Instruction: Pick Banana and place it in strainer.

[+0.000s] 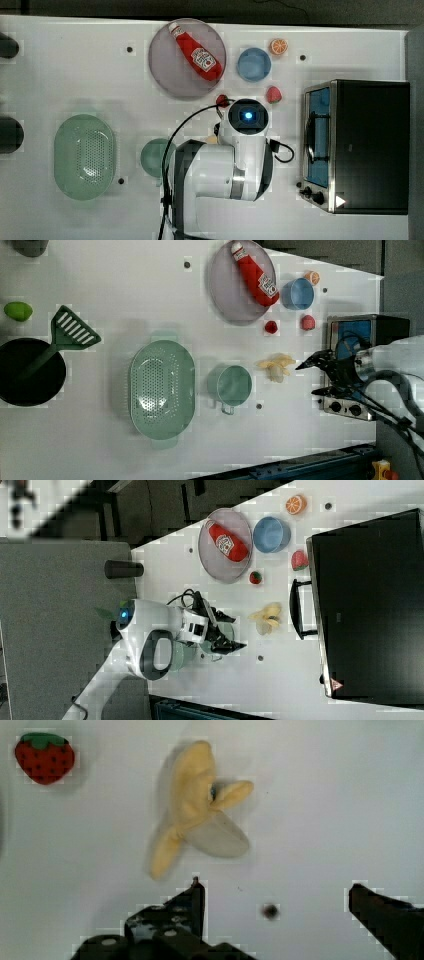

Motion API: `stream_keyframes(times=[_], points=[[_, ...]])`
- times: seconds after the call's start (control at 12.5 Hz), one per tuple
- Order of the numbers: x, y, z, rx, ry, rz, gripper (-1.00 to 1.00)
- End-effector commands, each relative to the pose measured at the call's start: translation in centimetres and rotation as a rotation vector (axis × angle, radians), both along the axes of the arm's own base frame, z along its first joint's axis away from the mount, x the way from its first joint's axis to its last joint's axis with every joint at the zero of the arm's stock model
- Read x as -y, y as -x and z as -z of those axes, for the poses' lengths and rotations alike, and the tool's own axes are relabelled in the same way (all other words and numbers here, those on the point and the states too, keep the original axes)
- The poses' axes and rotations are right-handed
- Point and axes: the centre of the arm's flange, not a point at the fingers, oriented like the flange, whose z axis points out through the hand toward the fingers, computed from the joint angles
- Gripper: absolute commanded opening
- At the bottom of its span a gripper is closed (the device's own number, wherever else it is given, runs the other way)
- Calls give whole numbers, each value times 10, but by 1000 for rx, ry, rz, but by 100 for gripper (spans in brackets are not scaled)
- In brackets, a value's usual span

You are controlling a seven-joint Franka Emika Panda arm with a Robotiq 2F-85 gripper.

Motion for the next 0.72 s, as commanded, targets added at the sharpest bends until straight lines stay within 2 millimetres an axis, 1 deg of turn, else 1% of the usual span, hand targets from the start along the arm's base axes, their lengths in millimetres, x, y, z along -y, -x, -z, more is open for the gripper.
stream_keyframes(times=[0.08,0.32,0.48,0.72], points=[[2,-23,0,130,27,16,100],[1,-21,52,94,13,91,100],[-3,-19,83,77,10,93,100],[-5,-18,116,113,17,86,100]])
